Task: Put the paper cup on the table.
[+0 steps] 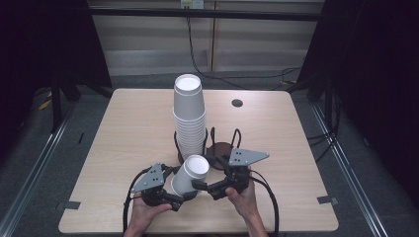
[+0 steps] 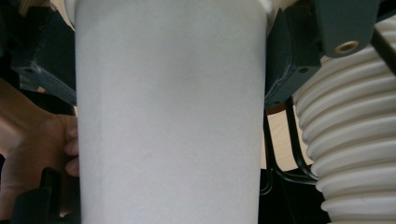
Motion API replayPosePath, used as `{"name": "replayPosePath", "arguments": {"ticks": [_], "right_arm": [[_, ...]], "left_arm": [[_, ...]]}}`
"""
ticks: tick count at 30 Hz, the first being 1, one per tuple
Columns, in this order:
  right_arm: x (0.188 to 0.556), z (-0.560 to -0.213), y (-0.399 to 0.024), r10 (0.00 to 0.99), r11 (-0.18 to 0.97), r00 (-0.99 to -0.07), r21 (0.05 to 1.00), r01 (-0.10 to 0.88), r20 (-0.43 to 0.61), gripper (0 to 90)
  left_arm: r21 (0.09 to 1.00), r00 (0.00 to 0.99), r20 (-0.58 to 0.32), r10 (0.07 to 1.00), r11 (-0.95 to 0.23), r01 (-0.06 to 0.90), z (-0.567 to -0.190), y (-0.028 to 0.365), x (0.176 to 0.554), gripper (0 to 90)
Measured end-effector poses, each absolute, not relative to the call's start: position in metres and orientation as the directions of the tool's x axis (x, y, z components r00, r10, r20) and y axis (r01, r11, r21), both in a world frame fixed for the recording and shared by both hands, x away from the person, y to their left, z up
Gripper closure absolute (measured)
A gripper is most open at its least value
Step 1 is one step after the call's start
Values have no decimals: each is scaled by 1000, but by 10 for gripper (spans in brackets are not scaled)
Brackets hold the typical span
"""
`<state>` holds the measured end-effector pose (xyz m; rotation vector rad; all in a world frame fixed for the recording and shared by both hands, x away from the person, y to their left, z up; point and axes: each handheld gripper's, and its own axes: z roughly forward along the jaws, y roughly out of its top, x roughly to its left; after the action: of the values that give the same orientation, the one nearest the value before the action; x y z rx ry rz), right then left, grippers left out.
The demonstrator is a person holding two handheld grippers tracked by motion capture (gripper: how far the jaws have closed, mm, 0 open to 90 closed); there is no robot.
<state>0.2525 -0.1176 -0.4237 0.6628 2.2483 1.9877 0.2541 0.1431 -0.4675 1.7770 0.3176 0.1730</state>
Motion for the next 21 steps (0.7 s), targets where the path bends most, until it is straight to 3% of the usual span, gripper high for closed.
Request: {"name": "replayPosePath", "arguments": {"ticks": [21], "right_arm": [[250,-424,-137,355,222,-909,925,310,219,135]], "left_arm": [[923,957,-24,290,-362,133,-449,151,262,167]]}}
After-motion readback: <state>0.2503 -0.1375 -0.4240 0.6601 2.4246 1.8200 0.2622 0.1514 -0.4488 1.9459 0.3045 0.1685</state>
